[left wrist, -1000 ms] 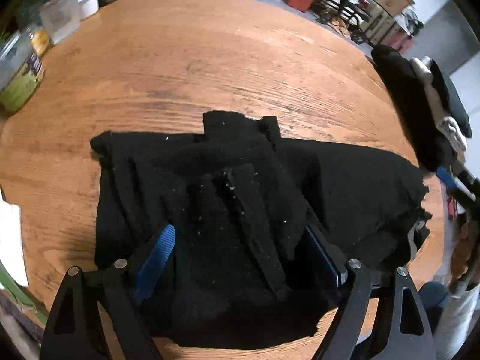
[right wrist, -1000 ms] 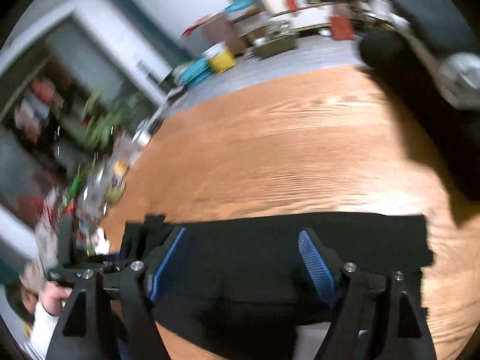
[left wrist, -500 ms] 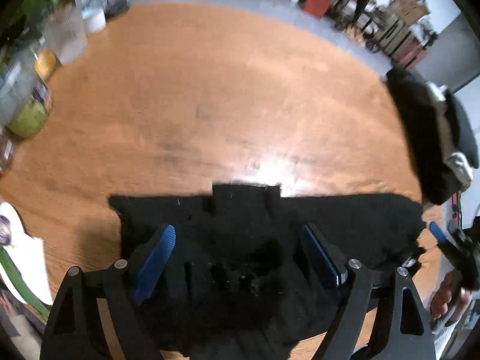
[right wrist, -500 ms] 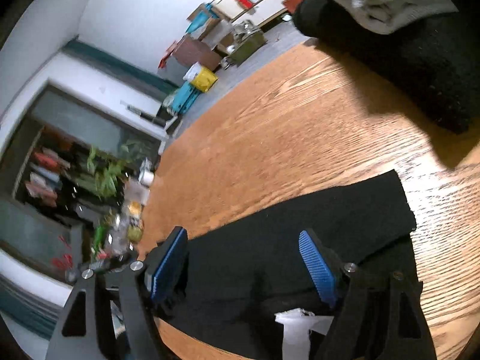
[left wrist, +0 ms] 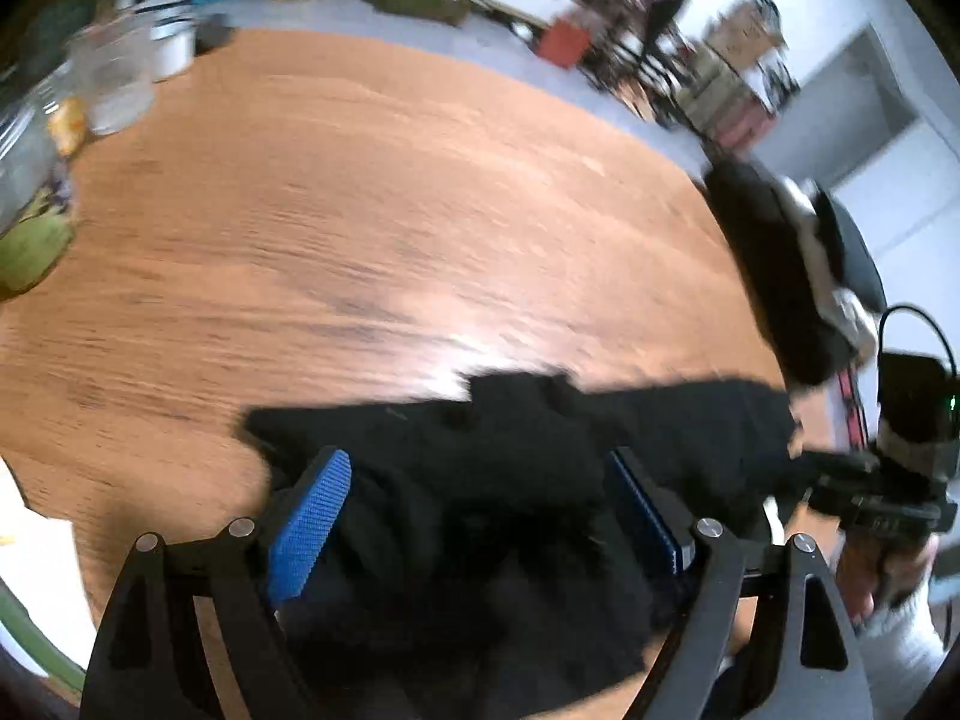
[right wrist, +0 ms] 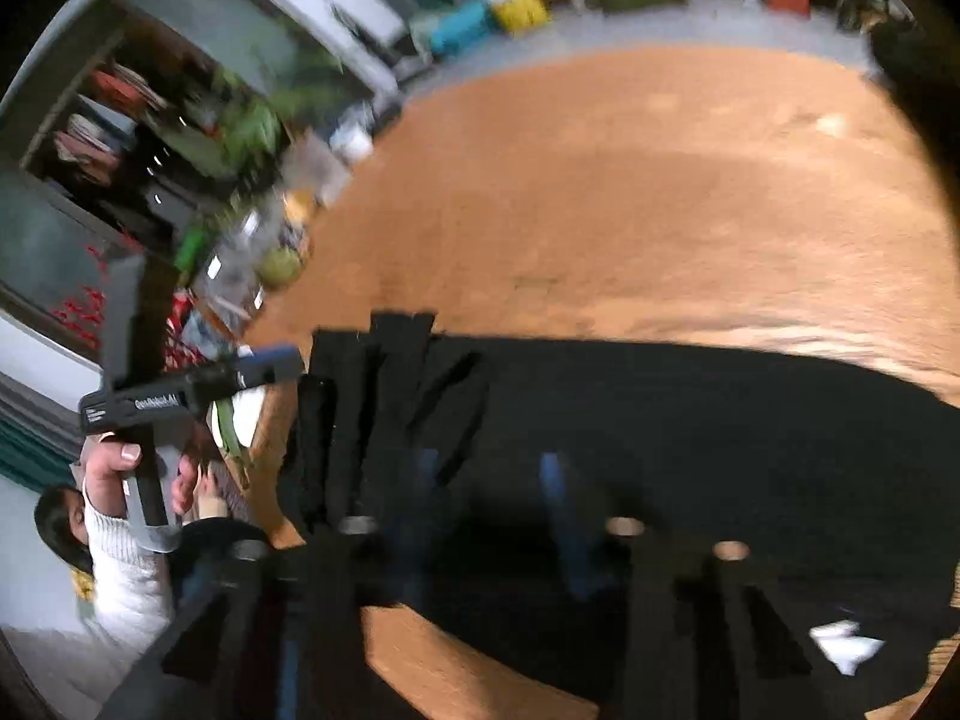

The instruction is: Fold clothes

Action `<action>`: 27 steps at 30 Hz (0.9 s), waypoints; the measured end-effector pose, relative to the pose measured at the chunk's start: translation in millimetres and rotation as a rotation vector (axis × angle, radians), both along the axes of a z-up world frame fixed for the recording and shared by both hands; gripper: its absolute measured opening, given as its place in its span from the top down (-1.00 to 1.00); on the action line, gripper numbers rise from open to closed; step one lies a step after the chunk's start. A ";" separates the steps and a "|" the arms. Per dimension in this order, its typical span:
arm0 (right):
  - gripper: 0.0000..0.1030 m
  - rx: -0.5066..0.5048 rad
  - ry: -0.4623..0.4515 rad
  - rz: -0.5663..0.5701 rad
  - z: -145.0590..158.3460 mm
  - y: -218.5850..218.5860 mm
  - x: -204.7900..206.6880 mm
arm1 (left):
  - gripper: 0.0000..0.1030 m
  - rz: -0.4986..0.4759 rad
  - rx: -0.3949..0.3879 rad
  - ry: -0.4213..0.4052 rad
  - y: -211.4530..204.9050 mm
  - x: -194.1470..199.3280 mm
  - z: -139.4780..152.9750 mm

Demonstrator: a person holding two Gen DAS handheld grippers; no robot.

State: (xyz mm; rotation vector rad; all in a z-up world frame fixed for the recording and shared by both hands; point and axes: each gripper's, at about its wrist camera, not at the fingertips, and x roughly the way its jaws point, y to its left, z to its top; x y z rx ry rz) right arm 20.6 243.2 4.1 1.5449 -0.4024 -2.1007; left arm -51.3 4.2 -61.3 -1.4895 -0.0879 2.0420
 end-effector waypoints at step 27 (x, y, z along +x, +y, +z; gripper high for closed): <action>0.79 0.063 -0.348 -0.074 -68.3 -58.3 -55.9 | -0.67 -0.100 0.129 -0.138 -39.6 -7.6 -16.4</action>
